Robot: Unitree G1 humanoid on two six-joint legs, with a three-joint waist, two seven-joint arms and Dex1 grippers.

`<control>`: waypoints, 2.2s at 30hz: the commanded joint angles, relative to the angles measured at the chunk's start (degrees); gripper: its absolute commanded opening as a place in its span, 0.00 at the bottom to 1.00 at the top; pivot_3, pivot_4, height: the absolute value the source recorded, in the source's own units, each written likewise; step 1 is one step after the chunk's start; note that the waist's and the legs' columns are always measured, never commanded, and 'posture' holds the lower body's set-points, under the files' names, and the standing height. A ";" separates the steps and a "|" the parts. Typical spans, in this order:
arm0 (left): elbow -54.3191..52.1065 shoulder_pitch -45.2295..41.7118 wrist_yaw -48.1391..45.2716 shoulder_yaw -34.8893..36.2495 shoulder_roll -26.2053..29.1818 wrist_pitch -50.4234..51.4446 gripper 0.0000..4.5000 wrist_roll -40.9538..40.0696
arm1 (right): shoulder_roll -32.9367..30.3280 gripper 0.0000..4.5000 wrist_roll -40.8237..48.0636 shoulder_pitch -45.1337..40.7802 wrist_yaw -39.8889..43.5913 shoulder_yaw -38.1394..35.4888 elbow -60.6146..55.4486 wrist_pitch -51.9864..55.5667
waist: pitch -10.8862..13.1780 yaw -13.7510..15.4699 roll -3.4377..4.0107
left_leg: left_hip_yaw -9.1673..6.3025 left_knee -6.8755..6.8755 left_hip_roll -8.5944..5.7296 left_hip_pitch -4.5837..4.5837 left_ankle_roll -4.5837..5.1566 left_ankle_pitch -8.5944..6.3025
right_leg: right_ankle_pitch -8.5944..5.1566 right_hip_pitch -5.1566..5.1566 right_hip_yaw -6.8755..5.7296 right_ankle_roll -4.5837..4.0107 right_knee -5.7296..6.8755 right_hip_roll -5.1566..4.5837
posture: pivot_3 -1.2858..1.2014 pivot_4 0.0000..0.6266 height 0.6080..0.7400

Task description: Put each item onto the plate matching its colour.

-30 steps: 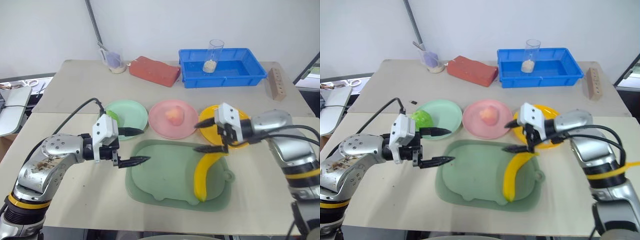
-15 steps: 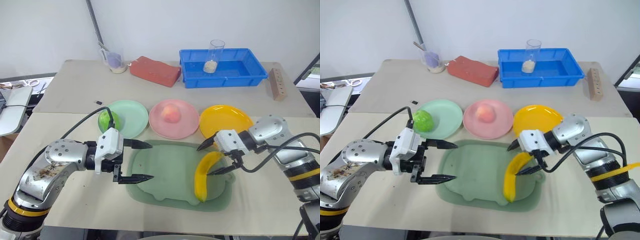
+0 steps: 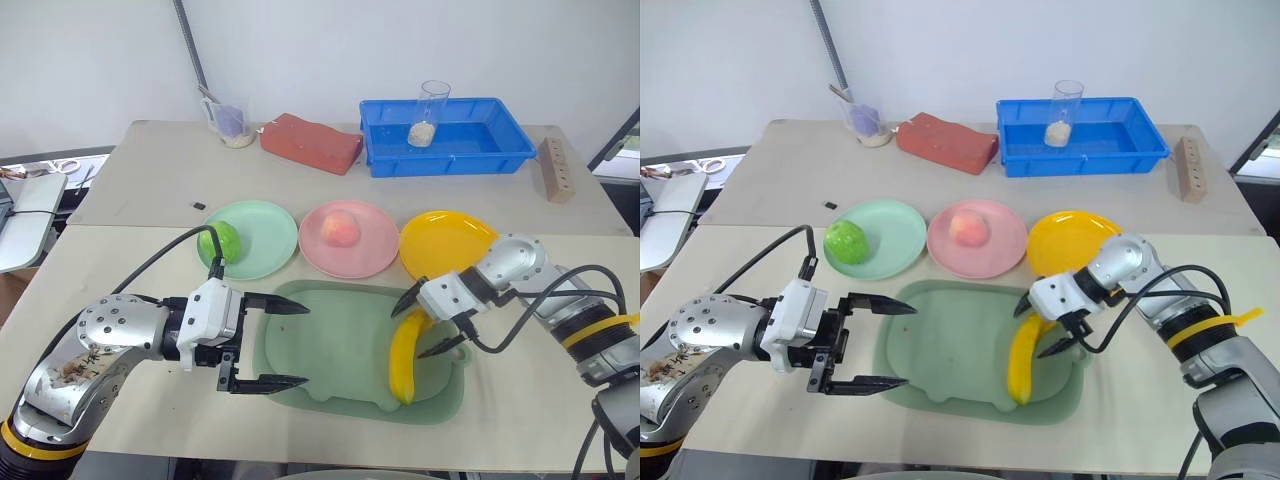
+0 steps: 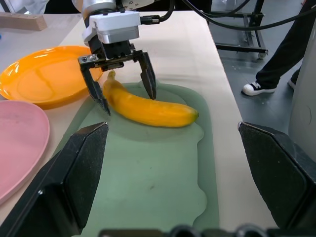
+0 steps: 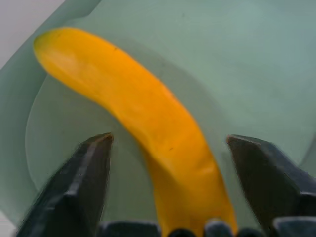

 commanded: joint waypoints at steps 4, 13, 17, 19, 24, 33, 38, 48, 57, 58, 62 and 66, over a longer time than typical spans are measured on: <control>2.33 1.07 -2.11 0.58 0.31 -4.84 1.00 2.03 | -2.61 0.38 4.28 -0.90 2.78 1.37 -1.77 -2.17 | 0.00 0.04 -0.01 | 0.01 0.01 0.01 0.03 0.01 0.00 | -0.01 -0.01 -0.01 -0.03 -0.01 -0.02 | 0.52 0.24 1.00; 2.59 -1.13 0.18 1.75 -0.34 -3.23 1.00 0.00 | -6.29 0.30 10.64 2.73 1.06 -8.05 -10.64 10.66 | 0.00 0.16 0.00 | 0.04 0.00 0.03 0.00 0.02 -0.01 | -0.02 0.01 -0.01 -0.04 0.01 -0.04 | 0.52 0.24 1.00; 4.97 -9.11 6.75 0.94 -3.37 1.52 1.00 -1.57 | -7.36 0.30 16.04 2.78 -6.25 -16.68 -14.00 27.12 | 0.01 0.26 -0.02 | 0.06 0.03 0.05 0.00 0.02 -0.01 | -0.02 0.01 -0.08 -0.04 0.04 -0.07 | 0.52 0.24 1.00; 6.65 -13.63 11.31 -0.76 -6.27 2.26 1.00 1.14 | -6.53 0.30 16.92 1.92 -11.11 -20.46 -13.14 34.43 | 0.02 0.34 -0.04 | 0.06 0.06 0.05 -0.01 0.02 -0.01 | -0.02 0.06 -0.10 -0.03 0.03 -0.08 | 0.52 0.24 1.00; 8.56 -19.58 16.54 -3.61 -10.83 5.69 1.00 2.09 | -4.82 0.30 9.55 0.67 -18.92 -23.35 -5.78 37.92 | -0.01 0.17 -0.03 | 0.06 0.08 0.02 -0.14 0.03 -0.02 | 0.01 -0.01 -0.10 0.03 0.03 -0.04 | 0.52 0.24 1.00; 7.38 -21.87 18.43 -5.96 -13.69 9.10 1.00 1.06 | 0.62 0.30 -2.14 -5.24 -27.40 -22.53 11.74 39.72 | 0.06 -0.03 -0.03 | 0.06 0.12 0.00 -0.14 0.04 -0.02 | 0.03 -0.03 -0.06 0.08 0.06 0.00 | 0.52 0.24 1.00; 6.01 -20.37 18.68 -5.16 -13.07 10.07 1.00 0.56 | 1.22 0.76 -5.42 -5.98 -26.52 -22.31 15.30 38.59 | 0.04 0.23 0.02 | 0.06 0.16 -0.02 -0.19 0.02 -0.01 | 0.04 -0.02 -0.07 0.14 0.04 0.00 | 0.52 0.24 1.00; 7.29 -15.47 32.13 4.73 -15.21 16.98 1.00 -2.04 | 0.36 0.99 2.80 0.59 -31.24 -38.81 6.36 45.81 | 0.08 0.22 0.01 | 0.01 0.15 -0.02 -0.19 0.02 -0.01 | 0.05 0.02 -0.10 0.17 0.05 -0.01 | 0.52 0.24 1.00; 24.27 -12.34 53.31 24.83 -17.84 10.73 1.00 7.67 | 11.27 0.99 6.58 18.18 -58.49 -63.25 -11.76 49.23 | 0.05 0.07 0.01 | -0.07 0.22 -0.02 -0.18 -0.03 0.01 | 0.06 0.03 -0.10 0.19 0.12 -0.01 | 0.52 0.24 1.00; 27.36 -12.52 55.01 26.87 -17.67 8.85 1.00 8.90 | 12.11 0.99 4.00 20.09 -61.60 -63.51 -11.47 45.77 | 0.01 0.09 0.03 | -0.08 0.19 -0.03 -0.16 -0.04 0.01 | 0.06 0.02 -0.11 0.19 0.12 -0.01 | 0.52 0.24 1.00; 42.96 -14.75 59.79 31.06 -15.46 0.96 1.00 14.27 | 15.35 0.99 -1.69 22.35 -73.07 -64.41 -5.52 36.59 | -0.02 0.02 0.08 | -0.05 0.10 -0.10 -0.15 -0.04 0.02 | 0.06 -0.06 -0.07 0.20 0.09 -0.05 | 0.52 0.24 1.00; 56.02 -17.61 60.49 28.78 -12.15 -6.22 1.00 20.17 | 16.79 0.99 -2.72 20.84 -78.28 -64.18 1.06 32.08 | -0.01 -0.03 0.05 | -0.04 0.02 -0.15 0.04 -0.07 0.03 | 0.05 -0.11 -0.06 0.21 0.07 -0.08 | 0.52 0.24 1.00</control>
